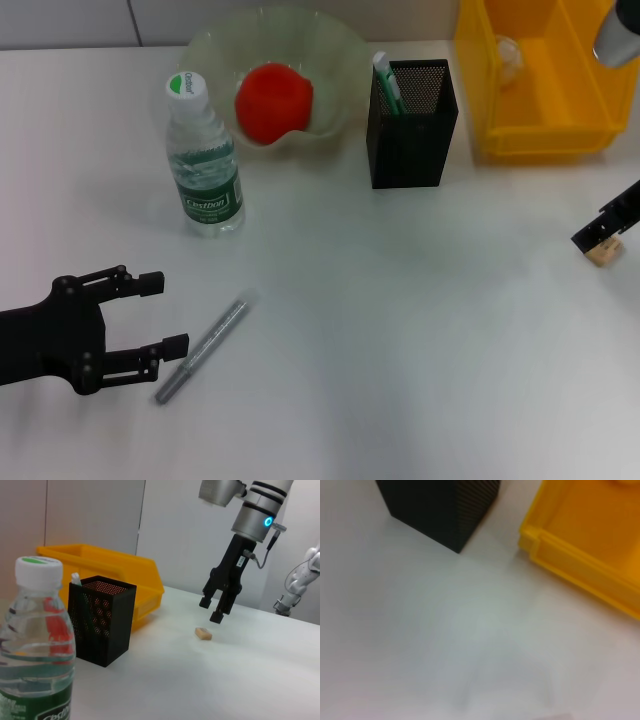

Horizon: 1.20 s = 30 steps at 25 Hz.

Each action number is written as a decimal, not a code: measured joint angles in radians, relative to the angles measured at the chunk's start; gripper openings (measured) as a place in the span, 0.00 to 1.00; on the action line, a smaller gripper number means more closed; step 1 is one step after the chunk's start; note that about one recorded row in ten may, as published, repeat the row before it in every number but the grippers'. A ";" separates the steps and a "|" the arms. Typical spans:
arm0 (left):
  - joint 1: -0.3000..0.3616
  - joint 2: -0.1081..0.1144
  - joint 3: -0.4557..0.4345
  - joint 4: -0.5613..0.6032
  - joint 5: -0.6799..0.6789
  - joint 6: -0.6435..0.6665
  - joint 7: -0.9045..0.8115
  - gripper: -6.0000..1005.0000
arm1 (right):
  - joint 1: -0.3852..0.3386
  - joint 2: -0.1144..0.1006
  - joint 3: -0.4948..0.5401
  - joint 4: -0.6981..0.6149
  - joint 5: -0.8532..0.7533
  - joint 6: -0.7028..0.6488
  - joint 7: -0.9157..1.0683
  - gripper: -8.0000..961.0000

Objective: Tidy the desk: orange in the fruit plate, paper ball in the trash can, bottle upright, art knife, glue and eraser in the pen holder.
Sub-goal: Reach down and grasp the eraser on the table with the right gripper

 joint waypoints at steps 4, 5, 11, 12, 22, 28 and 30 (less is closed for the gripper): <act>-0.001 -0.002 0.000 0.000 0.001 -0.012 0.000 0.80 | 0.004 -0.004 0.003 0.077 -0.004 0.049 -0.001 0.83; -0.001 -0.002 0.000 0.000 0.001 -0.012 0.000 0.80 | 0.004 -0.004 0.003 0.077 -0.004 0.049 -0.001 0.83; -0.004 -0.004 0.000 0.000 0.004 -0.020 -0.001 0.80 | 0.011 -0.011 0.007 0.165 -0.005 0.111 -0.009 0.81; -0.004 -0.004 0.000 0.000 0.004 -0.020 -0.001 0.80 | 0.011 -0.012 0.007 0.174 -0.006 0.119 -0.009 0.81; -0.004 -0.005 0.000 0.000 0.004 -0.030 -0.002 0.80 | 0.012 -0.015 0.008 0.210 -0.007 0.153 -0.012 0.78; -0.004 -0.007 0.000 0.000 0.004 -0.036 -0.005 0.80 | 0.008 -0.016 0.040 0.233 -0.003 0.173 -0.014 0.77; -0.005 -0.007 0.000 0.000 0.004 -0.036 -0.007 0.80 | 0.011 -0.017 0.060 0.251 -0.003 0.182 -0.020 0.76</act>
